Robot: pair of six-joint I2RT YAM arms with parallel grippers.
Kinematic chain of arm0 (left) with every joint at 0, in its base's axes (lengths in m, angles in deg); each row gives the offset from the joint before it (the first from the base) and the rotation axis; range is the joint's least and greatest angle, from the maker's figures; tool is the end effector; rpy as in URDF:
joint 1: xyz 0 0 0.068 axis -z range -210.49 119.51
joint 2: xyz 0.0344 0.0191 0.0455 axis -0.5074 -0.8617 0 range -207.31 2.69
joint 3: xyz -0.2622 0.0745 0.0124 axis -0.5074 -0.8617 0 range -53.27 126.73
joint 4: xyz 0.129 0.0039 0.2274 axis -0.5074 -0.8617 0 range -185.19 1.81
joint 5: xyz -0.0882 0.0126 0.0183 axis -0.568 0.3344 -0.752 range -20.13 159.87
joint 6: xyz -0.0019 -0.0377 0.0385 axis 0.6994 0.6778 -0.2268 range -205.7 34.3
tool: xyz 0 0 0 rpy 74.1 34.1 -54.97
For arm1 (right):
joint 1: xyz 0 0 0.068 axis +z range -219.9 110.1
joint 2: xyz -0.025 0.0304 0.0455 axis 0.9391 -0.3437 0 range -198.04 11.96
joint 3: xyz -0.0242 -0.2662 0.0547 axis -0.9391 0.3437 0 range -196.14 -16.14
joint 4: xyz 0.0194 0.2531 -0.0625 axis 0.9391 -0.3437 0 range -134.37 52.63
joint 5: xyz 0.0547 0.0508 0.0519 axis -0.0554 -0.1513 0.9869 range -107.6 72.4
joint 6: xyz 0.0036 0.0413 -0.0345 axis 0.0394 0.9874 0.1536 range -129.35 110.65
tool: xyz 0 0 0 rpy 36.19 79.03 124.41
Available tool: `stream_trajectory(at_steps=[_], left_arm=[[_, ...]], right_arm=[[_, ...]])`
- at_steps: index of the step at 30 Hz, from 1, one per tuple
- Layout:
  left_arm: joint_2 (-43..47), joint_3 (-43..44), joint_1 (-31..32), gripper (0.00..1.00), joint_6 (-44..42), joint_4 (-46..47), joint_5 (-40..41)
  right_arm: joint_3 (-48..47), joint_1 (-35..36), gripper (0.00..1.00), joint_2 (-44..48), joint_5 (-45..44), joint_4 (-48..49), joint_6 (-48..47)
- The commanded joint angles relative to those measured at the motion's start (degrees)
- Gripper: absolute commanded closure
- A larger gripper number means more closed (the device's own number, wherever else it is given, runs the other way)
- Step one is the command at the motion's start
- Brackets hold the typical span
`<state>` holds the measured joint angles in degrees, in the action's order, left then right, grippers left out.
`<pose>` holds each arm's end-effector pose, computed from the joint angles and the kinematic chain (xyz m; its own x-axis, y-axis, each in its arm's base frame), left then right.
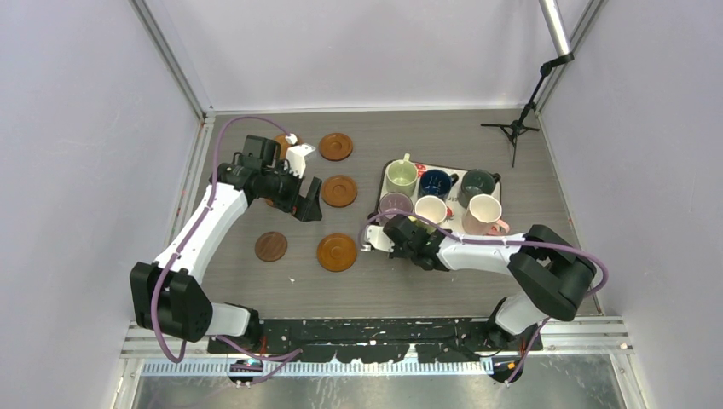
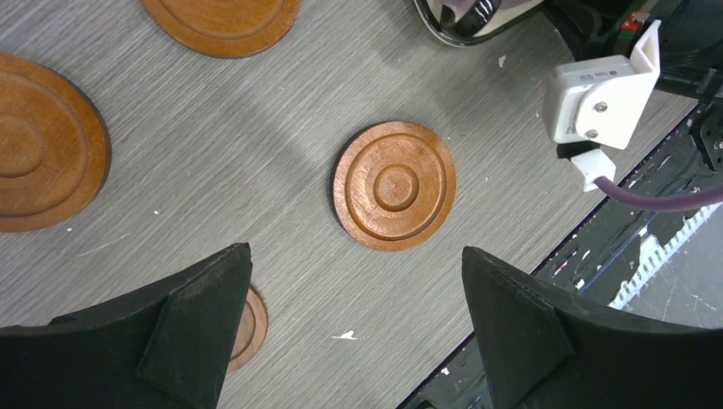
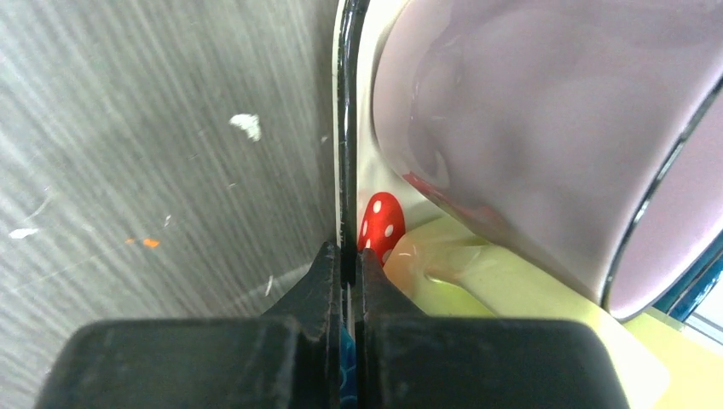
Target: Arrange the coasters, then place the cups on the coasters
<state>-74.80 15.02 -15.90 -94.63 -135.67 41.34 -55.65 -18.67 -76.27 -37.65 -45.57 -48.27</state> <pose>0.2590 -0.0851 0.3034 -0.7250 0.3298 -0.6046 0.5951 0.7419 -0.3089 0.1830 0.2085 0.1428 -0.0218 -0.9695 -0.2443 -0.8083 0.1609 -0.5664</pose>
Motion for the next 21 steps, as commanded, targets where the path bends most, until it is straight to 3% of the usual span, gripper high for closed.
stream_trajectory(at_steps=[1, 8, 12, 14, 17, 21], left_arm=[[0.52, 2.23, -0.26, 0.04, 0.59, -0.76, -0.53], [-0.40, 3.11, -0.26, 0.04, 0.43, -1.34, -0.88], [-1.56, 4.83, -0.26, 0.03, -0.47, -2.56, -1.27], [-2.38, 6.19, -0.26, 0.02, -1.48, -3.35, -1.34], [-3.76, 8.90, -0.26, 0.00, -3.13, -4.38, -1.10], [-6.90, 13.57, -0.26, 0.00, -6.16, -5.81, -0.92]], right_arm=[[3.01, 1.74, 1.00, 1.36, 11.51, -11.57, 2.02], [3.33, 1.98, 0.99, 5.21, 10.92, -13.17, 0.16], [1.14, 1.95, 0.59, 7.39, 8.85, -13.65, 2.06], [-1.03, 1.91, 0.47, 8.95, 8.38, -14.33, 3.75], [-5.35, 1.95, 0.38, 11.05, 9.27, -16.56, 6.70], [-11.02, 1.70, 0.34, 13.08, 10.64, -18.67, 10.28]])
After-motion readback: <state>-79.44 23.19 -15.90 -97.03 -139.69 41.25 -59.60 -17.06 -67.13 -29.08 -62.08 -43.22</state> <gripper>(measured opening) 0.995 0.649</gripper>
